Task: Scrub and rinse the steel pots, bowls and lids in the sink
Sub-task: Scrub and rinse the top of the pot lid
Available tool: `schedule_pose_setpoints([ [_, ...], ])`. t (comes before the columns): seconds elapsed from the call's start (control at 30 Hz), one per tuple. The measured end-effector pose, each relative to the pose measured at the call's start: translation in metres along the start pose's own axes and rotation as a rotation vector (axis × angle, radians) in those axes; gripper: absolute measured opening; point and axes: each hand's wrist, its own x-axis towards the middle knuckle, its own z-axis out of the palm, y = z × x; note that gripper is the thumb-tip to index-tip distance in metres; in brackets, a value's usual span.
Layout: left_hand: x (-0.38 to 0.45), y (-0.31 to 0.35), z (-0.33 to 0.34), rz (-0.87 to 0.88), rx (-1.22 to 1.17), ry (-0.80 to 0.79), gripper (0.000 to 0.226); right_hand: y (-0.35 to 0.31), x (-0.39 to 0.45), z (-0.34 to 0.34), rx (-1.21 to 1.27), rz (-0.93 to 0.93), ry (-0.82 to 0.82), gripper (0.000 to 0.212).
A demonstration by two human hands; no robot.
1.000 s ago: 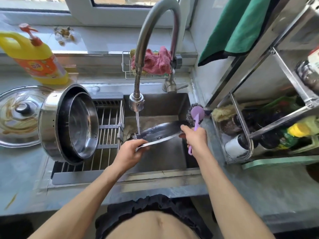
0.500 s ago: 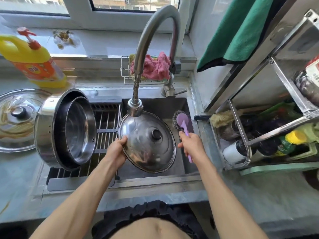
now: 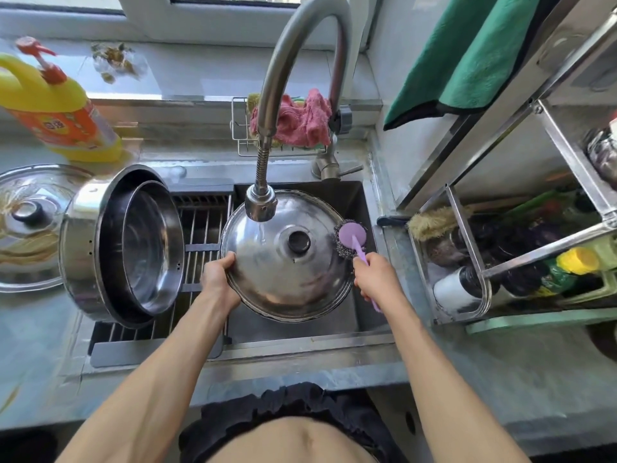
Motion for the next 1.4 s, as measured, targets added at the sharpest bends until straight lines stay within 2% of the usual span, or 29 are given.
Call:
schedule_pose_setpoints([
  [0.07, 0.007, 0.0, -0.005, 0.006, 0.027, 0.006, 0.048, 0.002, 0.003, 0.0, -0.038, 0.008, 0.002, 0.029],
  [0.1, 0.012, -0.001, -0.009, 0.016, 0.046, 0.03, 0.048, 0.003, 0.004, 0.0, -0.054, 0.01, -0.002, 0.03],
  [0.2, 0.002, 0.003, -0.008, 0.062, 0.088, 0.049, 0.035, 0.0, 0.003, -0.001, -0.065, 0.006, -0.016, 0.03],
  [0.27, -0.016, 0.006, 0.001, 0.11, 0.157, 0.087, 0.017, -0.004, 0.003, -0.002, -0.061, 0.0, -0.02, 0.029],
  [0.33, -0.023, 0.01, 0.012, 0.138, 0.228, 0.065, 0.007, -0.01, 0.005, -0.003, -0.076, -0.003, -0.031, 0.03],
  [0.43, -0.024, 0.02, 0.028, 0.167, 0.333, -0.055, 0.007, -0.023, 0.012, -0.005, -0.096, 0.005, -0.052, 0.03],
  [0.57, -0.022, 0.03, 0.054, 0.242, 0.521, -0.111, 0.012, -0.049, 0.028, -0.007, -0.143, -0.029, -0.096, 0.021],
  [0.67, -0.016, 0.034, 0.064, 0.18, 0.52, -0.149, 0.01, -0.074, 0.041, -0.012, -0.121, -0.053, -0.14, 0.025],
  [0.7, -0.014, 0.034, 0.063, 0.155, 0.512, -0.138, 0.01, -0.082, 0.044, -0.012, -0.095, -0.058, -0.16, 0.029],
  [0.77, -0.01, 0.037, 0.065, 0.133, 0.499, -0.09, 0.003, -0.098, 0.056, -0.016, -0.027, -0.06, -0.179, 0.048],
  [0.83, -0.007, 0.038, 0.066, 0.101, 0.468, -0.061, 0.009, -0.111, 0.068, -0.02, 0.001, -0.054, -0.175, 0.061],
  [1.0, -0.008, 0.037, 0.057, 0.053, 0.38, -0.037, 0.01, -0.128, 0.094, -0.018, 0.026, -0.107, -0.17, 0.055],
  [1.07, -0.009, 0.037, 0.055, 0.029, 0.375, -0.053, 0.026, -0.135, 0.097, -0.015, 0.024, -0.119, -0.159, 0.055],
  [1.13, -0.009, 0.035, 0.054, 0.009, 0.378, -0.056, 0.038, -0.14, 0.1, -0.011, 0.021, -0.129, -0.133, 0.043],
  [1.23, -0.01, 0.032, 0.057, 0.032, 0.383, -0.049, 0.01, -0.148, 0.104, -0.01, 0.031, -0.176, -0.109, 0.036],
  [1.3, -0.009, 0.029, 0.058, 0.036, 0.377, -0.049, 0.011, -0.151, 0.105, -0.013, 0.021, -0.189, -0.105, 0.029],
  [1.4, -0.01, 0.029, 0.056, 0.088, 0.445, -0.036, 0.011, -0.142, 0.104, -0.015, -0.03, -0.202, -0.107, 0.033],
])
